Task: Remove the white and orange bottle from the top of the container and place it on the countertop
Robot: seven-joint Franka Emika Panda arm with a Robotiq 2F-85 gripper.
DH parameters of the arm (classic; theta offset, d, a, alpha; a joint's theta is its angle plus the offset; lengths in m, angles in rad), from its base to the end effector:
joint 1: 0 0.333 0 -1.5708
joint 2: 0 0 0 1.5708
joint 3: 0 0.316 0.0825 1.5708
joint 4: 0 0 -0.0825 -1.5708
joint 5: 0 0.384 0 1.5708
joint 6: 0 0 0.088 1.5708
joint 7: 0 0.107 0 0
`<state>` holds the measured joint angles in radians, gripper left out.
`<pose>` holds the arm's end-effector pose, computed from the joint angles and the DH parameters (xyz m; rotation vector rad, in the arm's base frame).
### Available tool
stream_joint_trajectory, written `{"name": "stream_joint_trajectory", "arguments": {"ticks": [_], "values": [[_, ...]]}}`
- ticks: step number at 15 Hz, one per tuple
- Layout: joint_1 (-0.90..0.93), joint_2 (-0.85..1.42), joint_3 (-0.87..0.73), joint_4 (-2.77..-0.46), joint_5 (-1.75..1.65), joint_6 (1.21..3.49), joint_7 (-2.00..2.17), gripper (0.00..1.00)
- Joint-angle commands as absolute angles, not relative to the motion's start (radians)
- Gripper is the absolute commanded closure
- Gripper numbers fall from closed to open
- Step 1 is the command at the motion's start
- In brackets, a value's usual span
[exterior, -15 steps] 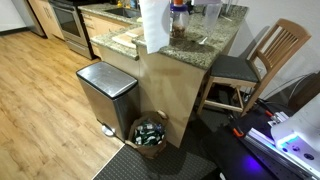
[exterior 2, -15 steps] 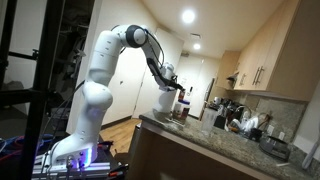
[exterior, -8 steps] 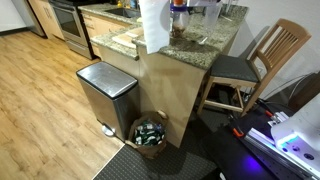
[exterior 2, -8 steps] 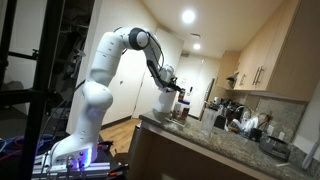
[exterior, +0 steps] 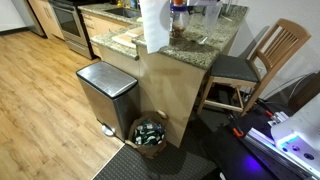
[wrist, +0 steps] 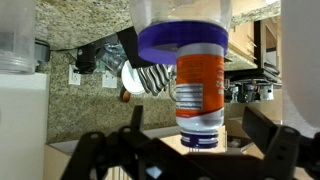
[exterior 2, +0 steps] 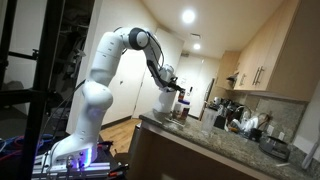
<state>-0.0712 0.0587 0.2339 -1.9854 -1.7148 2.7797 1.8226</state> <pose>0.5794 0.1374 0.4781 2.4892 -0.2226 1.6519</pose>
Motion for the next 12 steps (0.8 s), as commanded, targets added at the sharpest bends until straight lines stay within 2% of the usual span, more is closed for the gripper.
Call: {"name": "stream_joint_trajectory", "arguments": {"ticks": [1,8,12], "values": [[-0.065,0.067,0.237,-1.955,-1.728,2.730,1.818,0.00],[-0.071,0.071,0.239,-1.936,-1.762,2.834,1.832,0.00],[-0.067,0.059,0.241,-1.956,-1.734,2.802,1.823,0.00]]}}
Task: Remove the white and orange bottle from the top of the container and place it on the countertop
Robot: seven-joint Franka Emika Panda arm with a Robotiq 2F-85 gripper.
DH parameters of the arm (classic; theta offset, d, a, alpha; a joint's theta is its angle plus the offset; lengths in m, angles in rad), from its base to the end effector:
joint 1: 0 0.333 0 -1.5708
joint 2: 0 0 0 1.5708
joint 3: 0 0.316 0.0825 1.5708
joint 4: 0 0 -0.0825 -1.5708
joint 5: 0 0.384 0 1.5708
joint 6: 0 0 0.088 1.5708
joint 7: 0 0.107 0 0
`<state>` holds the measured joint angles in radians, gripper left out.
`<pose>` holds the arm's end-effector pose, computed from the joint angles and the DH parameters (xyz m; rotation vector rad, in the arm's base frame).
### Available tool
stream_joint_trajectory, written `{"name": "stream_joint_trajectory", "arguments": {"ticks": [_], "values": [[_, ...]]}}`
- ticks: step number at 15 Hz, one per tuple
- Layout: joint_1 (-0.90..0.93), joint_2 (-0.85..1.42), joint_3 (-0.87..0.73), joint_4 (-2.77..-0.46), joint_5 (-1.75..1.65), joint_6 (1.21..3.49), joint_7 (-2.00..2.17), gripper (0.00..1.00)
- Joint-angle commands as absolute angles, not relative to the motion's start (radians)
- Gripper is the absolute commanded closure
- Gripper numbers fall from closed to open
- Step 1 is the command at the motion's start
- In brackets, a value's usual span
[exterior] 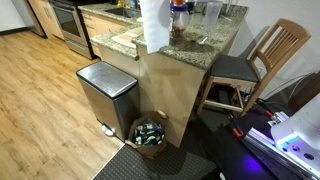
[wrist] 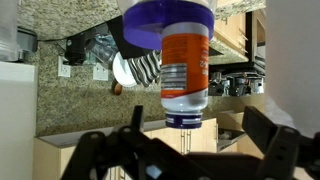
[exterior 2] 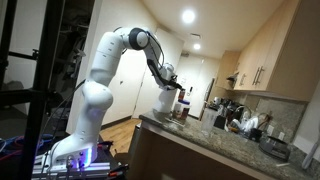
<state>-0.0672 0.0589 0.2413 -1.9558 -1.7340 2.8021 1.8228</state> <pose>0.5805 0.1470 0.4920 2.4862 -0.1759 1.7011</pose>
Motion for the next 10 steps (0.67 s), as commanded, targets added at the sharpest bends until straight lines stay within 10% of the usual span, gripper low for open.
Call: {"name": "stream_joint_trajectory", "arguments": {"ticks": [1,10], "values": [[-0.067,0.059,0.241,-1.956,-1.734,2.802,1.823,0.00],[-0.046,0.139,0.250,-1.941,-1.675,2.720,1.751,0.00]]}}
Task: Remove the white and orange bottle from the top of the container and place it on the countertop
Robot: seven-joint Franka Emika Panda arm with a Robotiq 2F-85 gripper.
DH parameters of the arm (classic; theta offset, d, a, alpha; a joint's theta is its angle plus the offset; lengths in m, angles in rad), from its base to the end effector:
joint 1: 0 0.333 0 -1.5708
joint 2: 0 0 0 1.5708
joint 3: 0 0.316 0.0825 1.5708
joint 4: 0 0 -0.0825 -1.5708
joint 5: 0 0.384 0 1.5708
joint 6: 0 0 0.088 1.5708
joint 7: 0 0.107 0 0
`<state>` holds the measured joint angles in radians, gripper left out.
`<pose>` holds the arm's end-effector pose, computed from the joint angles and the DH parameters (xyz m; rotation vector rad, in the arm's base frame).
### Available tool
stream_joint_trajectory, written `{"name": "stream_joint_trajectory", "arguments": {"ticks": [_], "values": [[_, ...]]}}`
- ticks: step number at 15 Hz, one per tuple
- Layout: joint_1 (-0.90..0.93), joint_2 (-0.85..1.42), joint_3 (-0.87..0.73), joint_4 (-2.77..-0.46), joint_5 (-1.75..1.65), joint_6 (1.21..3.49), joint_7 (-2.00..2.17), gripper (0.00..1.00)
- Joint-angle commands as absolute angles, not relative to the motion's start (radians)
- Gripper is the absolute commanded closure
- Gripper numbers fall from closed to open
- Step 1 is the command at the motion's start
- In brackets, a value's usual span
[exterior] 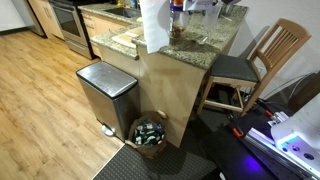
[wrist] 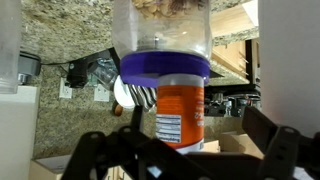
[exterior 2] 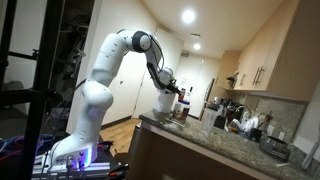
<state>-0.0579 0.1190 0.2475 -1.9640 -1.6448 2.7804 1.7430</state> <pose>0.5886 0.1535 0.4569 2.5518 -0.1813 1.5765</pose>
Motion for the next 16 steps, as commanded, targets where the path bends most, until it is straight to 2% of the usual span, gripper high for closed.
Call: {"name": "stream_joint_trajectory", "arguments": {"ticks": [1,4,10,16], "values": [[-0.042,0.138,0.251,-1.944,-1.677,2.690,1.753,0.00],[-0.033,0.141,0.253,-1.939,-1.692,2.637,1.775,0.00],[-0.026,0.152,0.253,-1.918,-1.778,2.675,1.915,0.00],[-0.026,0.119,0.251,-1.960,-1.715,2.653,1.860,0.00]]}}
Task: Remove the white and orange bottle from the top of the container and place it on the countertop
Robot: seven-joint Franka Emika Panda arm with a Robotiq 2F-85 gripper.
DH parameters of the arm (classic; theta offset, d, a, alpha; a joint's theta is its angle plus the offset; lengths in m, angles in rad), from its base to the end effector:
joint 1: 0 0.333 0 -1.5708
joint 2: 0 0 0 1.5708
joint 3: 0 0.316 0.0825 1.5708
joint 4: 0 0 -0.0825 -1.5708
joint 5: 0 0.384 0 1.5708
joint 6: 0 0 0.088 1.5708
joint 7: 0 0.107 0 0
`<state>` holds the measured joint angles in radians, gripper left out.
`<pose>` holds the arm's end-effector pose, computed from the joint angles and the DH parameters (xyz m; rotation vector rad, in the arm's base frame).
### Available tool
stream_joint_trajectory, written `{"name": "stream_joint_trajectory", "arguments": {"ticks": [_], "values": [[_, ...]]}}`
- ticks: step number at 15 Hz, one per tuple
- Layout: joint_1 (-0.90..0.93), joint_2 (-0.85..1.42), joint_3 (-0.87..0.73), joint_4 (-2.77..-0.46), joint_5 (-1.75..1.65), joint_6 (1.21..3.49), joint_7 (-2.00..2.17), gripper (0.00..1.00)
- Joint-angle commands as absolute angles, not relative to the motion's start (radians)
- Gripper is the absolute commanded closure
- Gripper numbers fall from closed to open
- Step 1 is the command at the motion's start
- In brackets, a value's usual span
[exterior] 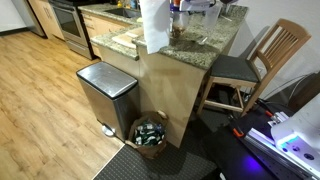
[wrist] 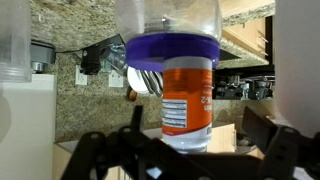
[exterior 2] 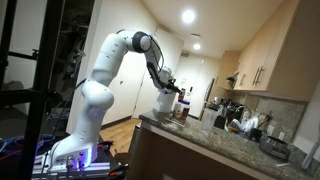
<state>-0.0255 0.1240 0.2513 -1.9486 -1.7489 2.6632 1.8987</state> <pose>0.5924 0.1601 0.4575 2.4462 -0.2891 1.6582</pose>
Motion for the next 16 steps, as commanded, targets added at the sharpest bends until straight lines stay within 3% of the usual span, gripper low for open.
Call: {"name": "stream_joint_trajectory", "arguments": {"ticks": [1,10,16], "values": [[-0.027,0.121,0.252,-1.959,-1.697,2.664,1.865,0.00],[-0.033,0.126,0.253,-1.952,-1.663,2.723,1.902,0.00],[-0.017,0.115,0.255,-1.968,-1.617,2.628,1.873,0.00]]}}
